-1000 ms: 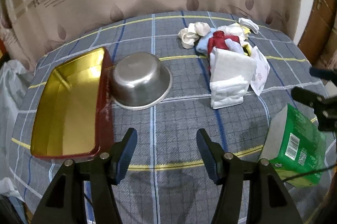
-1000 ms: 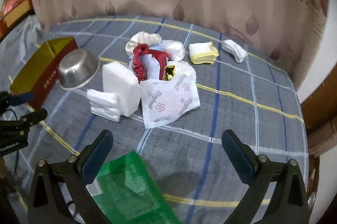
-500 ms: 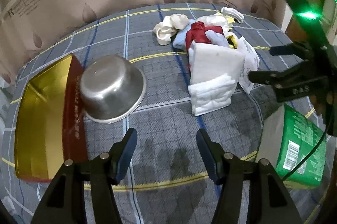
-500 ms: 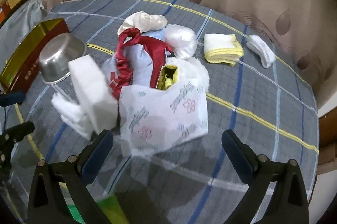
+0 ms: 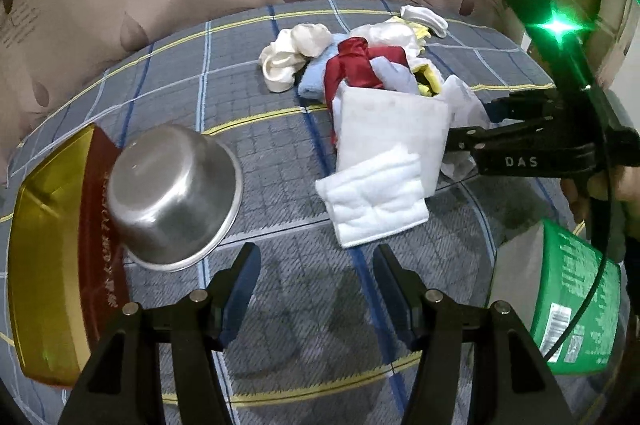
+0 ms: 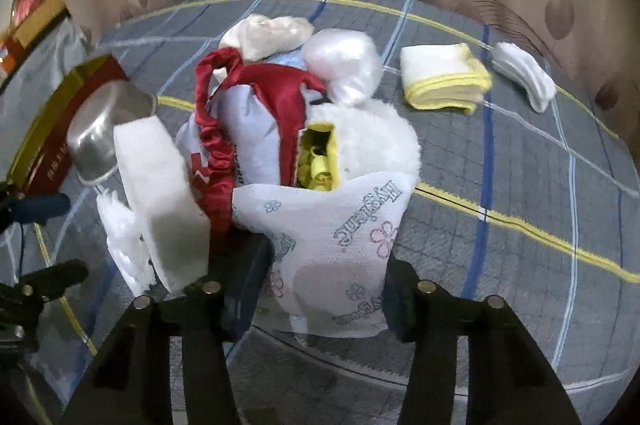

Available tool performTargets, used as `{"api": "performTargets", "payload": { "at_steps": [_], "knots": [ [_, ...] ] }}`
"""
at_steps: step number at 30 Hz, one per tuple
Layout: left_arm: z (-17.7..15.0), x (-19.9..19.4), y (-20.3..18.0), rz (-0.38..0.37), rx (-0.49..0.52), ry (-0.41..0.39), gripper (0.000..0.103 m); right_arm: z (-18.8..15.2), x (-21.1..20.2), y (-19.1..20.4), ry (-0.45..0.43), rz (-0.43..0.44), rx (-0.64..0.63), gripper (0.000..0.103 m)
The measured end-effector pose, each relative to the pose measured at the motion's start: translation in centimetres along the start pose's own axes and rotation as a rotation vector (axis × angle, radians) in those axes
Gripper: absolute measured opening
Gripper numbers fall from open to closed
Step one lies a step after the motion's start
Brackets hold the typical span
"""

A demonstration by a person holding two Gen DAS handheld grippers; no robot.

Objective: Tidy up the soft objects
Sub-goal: 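Grasp the printed pad wrapper with the right gripper while the left approaches white pads, then grasp the folded white pad with the left gripper and lift it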

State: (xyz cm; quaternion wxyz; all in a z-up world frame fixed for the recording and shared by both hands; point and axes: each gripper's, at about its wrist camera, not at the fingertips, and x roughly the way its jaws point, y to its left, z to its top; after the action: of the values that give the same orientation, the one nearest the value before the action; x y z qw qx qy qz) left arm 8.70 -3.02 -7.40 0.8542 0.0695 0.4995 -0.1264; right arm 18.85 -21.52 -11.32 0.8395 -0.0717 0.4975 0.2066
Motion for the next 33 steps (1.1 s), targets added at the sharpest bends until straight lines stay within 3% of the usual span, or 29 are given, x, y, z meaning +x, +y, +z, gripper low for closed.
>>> {"api": "performTargets", "payload": {
  "at_steps": [5, 19, 29, 33],
  "knots": [
    [0.3, 0.6, -0.6, -0.019, 0.022, 0.006, 0.06, -1.3, -1.3, -0.4, -0.036, 0.005, 0.026, 0.036],
    [1.9, 1.8, -1.8, -0.152, 0.01, 0.011, 0.06, -6.6, -3.7, -4.5, -0.096, 0.028, 0.238, 0.035],
    [3.2, 4.0, -2.1, -0.134, -0.041, 0.038, 0.06, -7.0, -3.4, -4.5, -0.143, 0.04, 0.239, 0.038],
    [2.9, 3.8, -1.3, -0.17, -0.08, 0.02, 0.06, -7.3, -3.4, -4.5, -0.161, 0.042, 0.238, 0.039]
  ]
}}
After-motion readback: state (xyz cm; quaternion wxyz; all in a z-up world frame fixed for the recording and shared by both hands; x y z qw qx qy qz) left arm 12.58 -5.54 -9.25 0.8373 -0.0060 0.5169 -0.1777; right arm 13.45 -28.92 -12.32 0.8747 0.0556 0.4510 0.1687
